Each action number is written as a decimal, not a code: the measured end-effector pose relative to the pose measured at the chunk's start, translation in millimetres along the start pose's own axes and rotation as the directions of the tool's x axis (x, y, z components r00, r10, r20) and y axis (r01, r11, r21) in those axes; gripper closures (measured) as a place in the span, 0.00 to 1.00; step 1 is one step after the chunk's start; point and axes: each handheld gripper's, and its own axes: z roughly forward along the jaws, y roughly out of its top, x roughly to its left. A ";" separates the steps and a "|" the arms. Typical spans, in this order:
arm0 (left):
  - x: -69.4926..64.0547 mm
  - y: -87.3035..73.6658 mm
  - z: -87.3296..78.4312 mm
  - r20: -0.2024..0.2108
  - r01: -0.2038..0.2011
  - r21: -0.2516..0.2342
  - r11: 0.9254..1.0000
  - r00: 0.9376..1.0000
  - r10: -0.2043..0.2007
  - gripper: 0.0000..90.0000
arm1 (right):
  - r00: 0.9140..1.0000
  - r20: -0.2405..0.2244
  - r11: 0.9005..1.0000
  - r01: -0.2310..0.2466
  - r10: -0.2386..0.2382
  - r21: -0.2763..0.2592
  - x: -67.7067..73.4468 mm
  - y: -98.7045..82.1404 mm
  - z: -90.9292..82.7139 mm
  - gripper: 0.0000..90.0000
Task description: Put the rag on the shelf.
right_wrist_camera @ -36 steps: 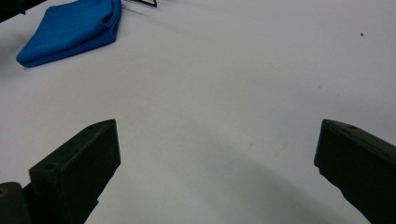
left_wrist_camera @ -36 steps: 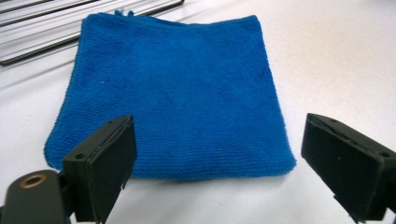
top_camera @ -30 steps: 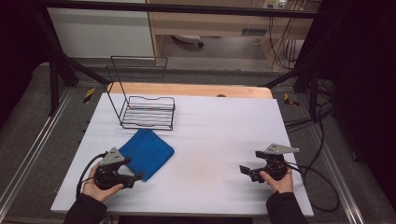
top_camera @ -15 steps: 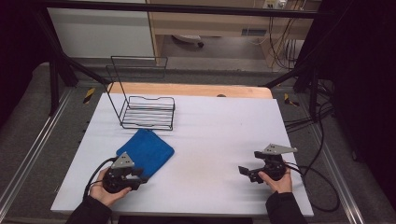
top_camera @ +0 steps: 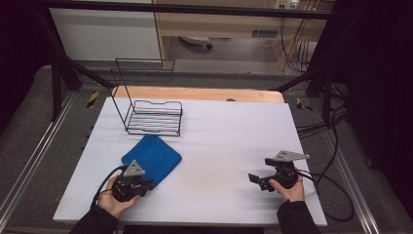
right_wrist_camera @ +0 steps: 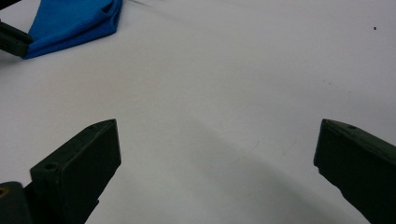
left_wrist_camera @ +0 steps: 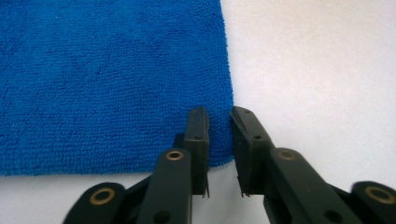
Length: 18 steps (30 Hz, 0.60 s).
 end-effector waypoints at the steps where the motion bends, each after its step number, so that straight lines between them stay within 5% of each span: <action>1: 0.2 0.3 0.2 0.002 0.004 0.001 1.000 1.000 -0.004 0.91 | 1.000 -0.001 1.000 -0.002 0.002 0.001 0.1 0.0 0.0 0.01; 11: -0.9 4.9 -3.9 0.045 0.032 -0.044 0.999 0.999 -0.030 0.98 | 1.000 -0.005 1.000 -0.001 0.001 0.000 -0.5 0.4 -0.6 0.02; 18: -20.7 18.2 -0.8 0.108 0.047 -0.082 0.996 0.993 -0.038 0.98 | 1.000 -0.008 1.000 -0.005 0.005 -0.001 -0.5 0.7 0.2 0.02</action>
